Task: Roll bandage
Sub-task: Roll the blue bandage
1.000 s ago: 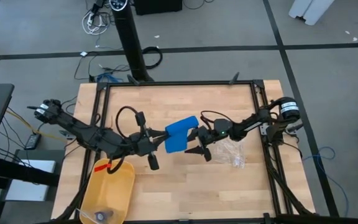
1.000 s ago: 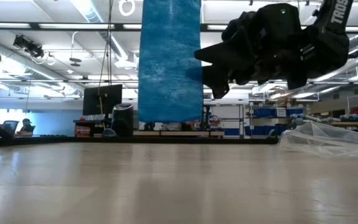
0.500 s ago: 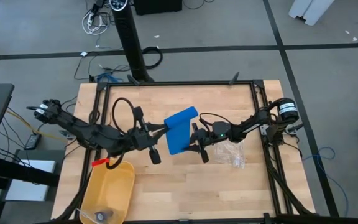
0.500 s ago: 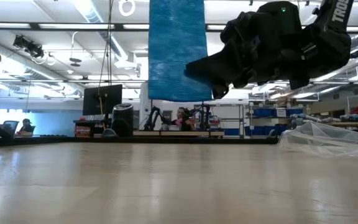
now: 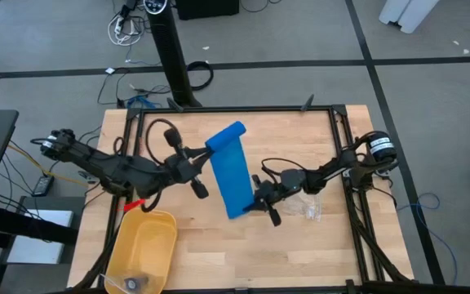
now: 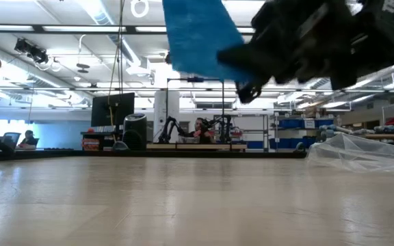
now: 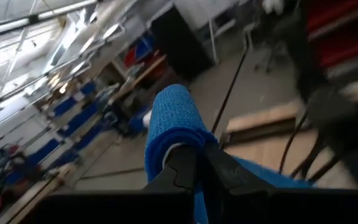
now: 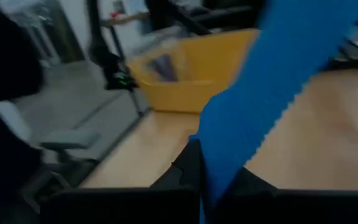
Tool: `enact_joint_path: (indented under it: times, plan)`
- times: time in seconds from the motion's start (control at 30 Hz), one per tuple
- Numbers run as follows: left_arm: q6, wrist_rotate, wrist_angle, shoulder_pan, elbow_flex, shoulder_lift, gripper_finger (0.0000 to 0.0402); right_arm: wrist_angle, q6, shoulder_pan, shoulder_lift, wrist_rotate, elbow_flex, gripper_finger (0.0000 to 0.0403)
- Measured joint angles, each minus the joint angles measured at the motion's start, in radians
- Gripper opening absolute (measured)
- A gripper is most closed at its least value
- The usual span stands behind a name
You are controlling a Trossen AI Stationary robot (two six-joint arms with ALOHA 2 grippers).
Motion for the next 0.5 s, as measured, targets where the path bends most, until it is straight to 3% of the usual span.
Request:
enact_joint_path:
  times: [0.23,0.5]
  plan:
    - [-0.109,-0.034,0.007,0.047,-0.228,-0.105,0.0013,0.01,0.029,0.082,-0.107,0.002,0.018,0.0001]
    - [-0.169,-0.033,0.243,0.062,-0.617,-0.276,0.0013,-0.091,-0.029,0.097,-0.251,0.004,0.07,0.0001]
